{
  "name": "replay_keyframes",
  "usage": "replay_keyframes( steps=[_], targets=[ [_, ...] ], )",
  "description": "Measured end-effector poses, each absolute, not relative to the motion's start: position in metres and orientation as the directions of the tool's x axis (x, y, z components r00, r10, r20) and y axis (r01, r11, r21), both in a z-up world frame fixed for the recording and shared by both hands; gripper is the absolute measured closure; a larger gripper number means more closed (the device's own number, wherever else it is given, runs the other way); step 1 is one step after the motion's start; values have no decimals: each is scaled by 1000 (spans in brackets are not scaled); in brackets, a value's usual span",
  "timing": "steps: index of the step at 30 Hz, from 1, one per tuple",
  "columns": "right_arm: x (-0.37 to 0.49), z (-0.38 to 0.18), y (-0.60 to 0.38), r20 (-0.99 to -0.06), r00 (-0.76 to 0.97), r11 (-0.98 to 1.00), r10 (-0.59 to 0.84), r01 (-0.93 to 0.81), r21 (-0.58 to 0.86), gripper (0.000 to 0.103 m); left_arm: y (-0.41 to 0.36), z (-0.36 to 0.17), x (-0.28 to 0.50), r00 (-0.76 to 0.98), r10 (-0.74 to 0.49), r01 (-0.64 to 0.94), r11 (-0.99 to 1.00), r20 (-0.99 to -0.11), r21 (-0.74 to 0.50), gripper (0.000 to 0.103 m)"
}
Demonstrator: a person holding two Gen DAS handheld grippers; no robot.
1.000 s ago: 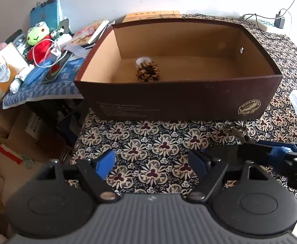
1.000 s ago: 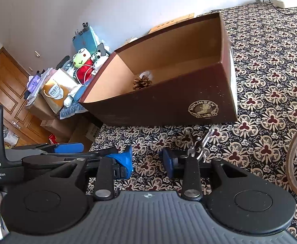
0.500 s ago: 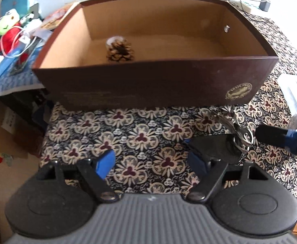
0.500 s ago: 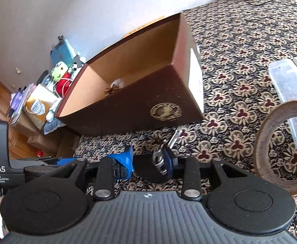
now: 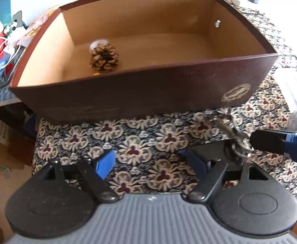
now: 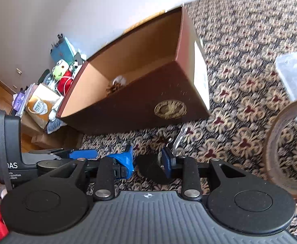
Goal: Organize rigid objects
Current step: 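Move the right tool down to the black pouch beside the box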
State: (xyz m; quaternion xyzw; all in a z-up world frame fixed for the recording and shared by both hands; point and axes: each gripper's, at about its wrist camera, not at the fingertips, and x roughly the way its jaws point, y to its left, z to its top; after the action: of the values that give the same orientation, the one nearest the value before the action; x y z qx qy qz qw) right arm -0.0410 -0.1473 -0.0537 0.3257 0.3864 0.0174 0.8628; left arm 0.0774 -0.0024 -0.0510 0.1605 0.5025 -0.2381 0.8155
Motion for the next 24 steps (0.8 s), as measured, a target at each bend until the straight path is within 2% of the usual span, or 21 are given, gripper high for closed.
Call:
replay_keyframes(
  steps=[6,11,15,24],
  targets=[
    [-30,-61,-136,-680,656,801,328,188,568,89,18,-61,82,359,-208,524,852,-910,12,23],
    [-33,-60,-146,-695,665,816,274,222,534,89,21,-63,79,346,-228,540,842,-910,-6,23],
    [-38,-67,-162,-746,637,819,195,313,481,88,8,-58,70,329,-290,600,799,-899,-38,23],
    [-36,-74,-170,-709,652,766,269,301,568,87,-24,-60,49,232,-377,712,694,-897,-108,23]
  ],
)
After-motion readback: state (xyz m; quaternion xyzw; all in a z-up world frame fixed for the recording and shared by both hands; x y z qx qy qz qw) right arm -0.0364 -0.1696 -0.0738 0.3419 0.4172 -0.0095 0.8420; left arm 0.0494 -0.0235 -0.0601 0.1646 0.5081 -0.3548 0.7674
